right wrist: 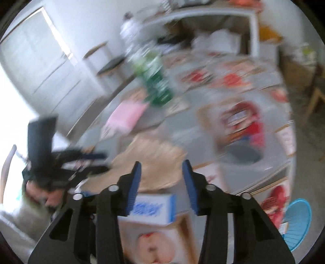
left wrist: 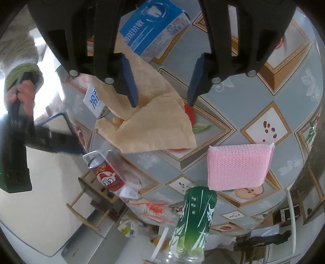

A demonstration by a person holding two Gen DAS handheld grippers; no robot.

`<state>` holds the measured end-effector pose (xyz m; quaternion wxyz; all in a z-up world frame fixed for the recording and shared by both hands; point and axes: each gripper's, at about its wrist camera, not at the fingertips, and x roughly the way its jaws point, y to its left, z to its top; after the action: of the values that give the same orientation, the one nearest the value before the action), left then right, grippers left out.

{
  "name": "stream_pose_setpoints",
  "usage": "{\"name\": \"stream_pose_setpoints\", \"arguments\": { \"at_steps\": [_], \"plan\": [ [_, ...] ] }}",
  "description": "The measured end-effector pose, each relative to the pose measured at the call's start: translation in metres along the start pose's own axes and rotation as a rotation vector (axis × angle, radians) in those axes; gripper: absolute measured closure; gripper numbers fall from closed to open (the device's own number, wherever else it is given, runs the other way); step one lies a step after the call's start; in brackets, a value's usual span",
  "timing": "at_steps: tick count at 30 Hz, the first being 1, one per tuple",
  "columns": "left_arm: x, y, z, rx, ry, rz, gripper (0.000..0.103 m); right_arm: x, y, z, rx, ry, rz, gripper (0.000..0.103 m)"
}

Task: Collect trash
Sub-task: 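Move the left tool to the brown paper while the right tool reaches the orange peel, then grasp the brown paper with the left tool while the right tool grasps the orange peel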

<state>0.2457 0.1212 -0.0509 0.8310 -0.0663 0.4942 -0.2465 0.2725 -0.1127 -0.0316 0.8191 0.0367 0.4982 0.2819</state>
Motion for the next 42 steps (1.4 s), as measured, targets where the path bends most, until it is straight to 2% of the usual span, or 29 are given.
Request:
{"name": "stream_pose_setpoints", "arguments": {
  "at_steps": [3, 6, 10, 12, 13, 19, 23, 27, 31, 32, 34, 36, 42],
  "plan": [
    [0.005, 0.0, 0.002, 0.009, 0.017, 0.013, 0.067, 0.019, 0.009, 0.0, -0.02, 0.084, 0.019, 0.074],
    [0.007, -0.002, 0.006, 0.024, 0.017, 0.023, 0.076, 0.03, 0.012, 0.002, -0.024, 0.119, 0.003, 0.079],
    [0.009, -0.003, 0.01, 0.041, 0.015, 0.023, 0.088, 0.041, 0.015, 0.004, -0.029, 0.16, 0.003, 0.08],
    [0.012, -0.002, 0.013, 0.038, 0.016, 0.023, 0.101, 0.045, 0.02, 0.005, -0.044, 0.17, 0.002, 0.079],
    [0.013, 0.0, 0.015, 0.027, 0.01, 0.021, 0.103, 0.046, 0.021, 0.006, -0.052, 0.171, 0.001, 0.079],
    [0.004, 0.009, 0.029, -0.05, -0.07, -0.029, 0.103, 0.042, 0.039, 0.009, -0.139, 0.154, -0.004, 0.079],
    [0.001, 0.012, 0.034, -0.074, -0.087, -0.05, 0.103, 0.048, 0.045, 0.01, -0.168, 0.18, -0.011, 0.079],
    [0.001, 0.013, 0.03, -0.079, -0.077, -0.058, 0.103, 0.062, 0.039, 0.014, -0.127, 0.224, -0.003, 0.079],
    [0.001, 0.015, 0.024, -0.074, -0.071, -0.061, 0.103, 0.064, 0.028, 0.024, -0.053, 0.199, 0.021, 0.079],
    [0.002, 0.015, 0.023, -0.069, -0.067, -0.061, 0.1, 0.065, 0.025, 0.027, -0.036, 0.193, 0.019, 0.079],
    [0.003, 0.011, 0.02, -0.05, -0.06, -0.062, 0.088, 0.069, 0.019, 0.031, -0.015, 0.184, 0.002, 0.079],
    [0.005, 0.007, 0.018, -0.021, -0.051, -0.051, 0.072, 0.076, 0.013, 0.033, 0.013, 0.191, 0.0, 0.079],
    [0.014, -0.005, 0.014, 0.048, -0.014, -0.012, 0.057, 0.091, 0.007, 0.032, 0.01, 0.251, -0.002, 0.077]
  ]
}}
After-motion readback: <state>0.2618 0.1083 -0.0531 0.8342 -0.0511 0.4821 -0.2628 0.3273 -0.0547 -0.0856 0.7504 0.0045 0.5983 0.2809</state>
